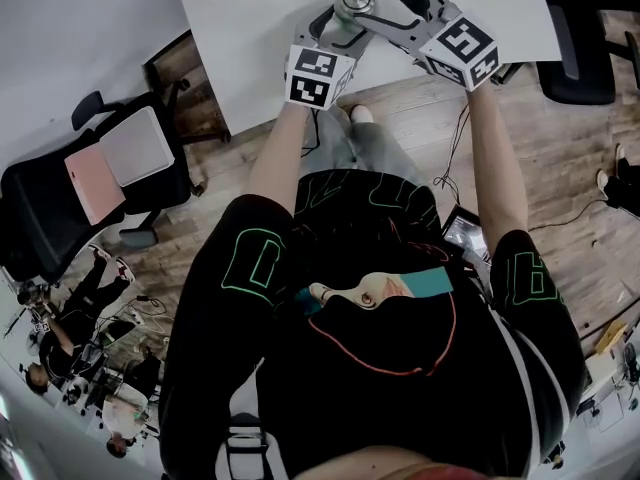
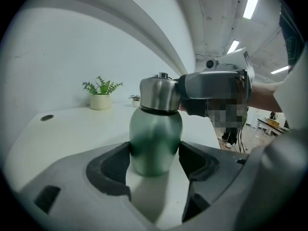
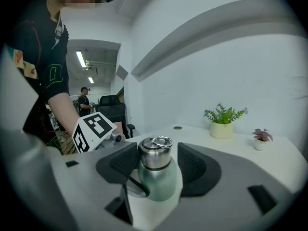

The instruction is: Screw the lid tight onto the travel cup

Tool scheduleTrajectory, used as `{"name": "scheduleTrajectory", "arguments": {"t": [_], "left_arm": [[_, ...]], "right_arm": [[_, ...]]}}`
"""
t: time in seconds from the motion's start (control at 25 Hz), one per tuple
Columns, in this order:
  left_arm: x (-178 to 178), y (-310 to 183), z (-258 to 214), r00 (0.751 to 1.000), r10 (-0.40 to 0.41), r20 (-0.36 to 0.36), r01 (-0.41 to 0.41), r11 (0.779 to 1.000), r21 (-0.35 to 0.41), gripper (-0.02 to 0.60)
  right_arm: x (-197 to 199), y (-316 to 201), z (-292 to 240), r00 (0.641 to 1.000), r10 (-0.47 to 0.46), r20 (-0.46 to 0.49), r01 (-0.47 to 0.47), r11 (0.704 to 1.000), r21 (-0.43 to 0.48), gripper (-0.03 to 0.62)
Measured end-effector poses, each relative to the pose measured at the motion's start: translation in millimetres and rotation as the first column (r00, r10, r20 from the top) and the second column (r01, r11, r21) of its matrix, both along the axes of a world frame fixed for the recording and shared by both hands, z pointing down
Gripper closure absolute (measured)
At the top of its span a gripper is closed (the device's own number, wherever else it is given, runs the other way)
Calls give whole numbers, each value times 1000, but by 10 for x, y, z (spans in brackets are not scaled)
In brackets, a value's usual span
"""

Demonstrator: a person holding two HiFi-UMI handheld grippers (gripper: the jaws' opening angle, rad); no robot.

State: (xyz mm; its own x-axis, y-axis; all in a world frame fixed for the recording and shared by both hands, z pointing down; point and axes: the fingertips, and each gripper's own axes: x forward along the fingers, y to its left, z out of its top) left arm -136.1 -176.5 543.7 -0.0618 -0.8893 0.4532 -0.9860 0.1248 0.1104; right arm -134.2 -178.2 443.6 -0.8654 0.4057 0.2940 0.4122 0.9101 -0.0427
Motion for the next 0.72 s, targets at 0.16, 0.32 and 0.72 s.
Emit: {"name": "scheduleTrajectory", "arguments": {"t": [0.16, 0.32, 0.72], "left_arm": [[-6, 14, 13, 1000, 4, -1, -4, 1000, -7, 256], [-3, 13, 26, 1000, 8, -2, -8, 1000, -11, 258], [12, -16, 41, 1000, 9, 10, -9, 1000, -21, 259]], "right_arm": [[-48, 66, -2, 995, -98, -22, 98, 995, -1, 358], [-46, 65, 2, 995, -102, -19, 101, 995, -23, 364], [16, -15, 21, 964, 264, 32, -257, 956, -143, 373]]}}
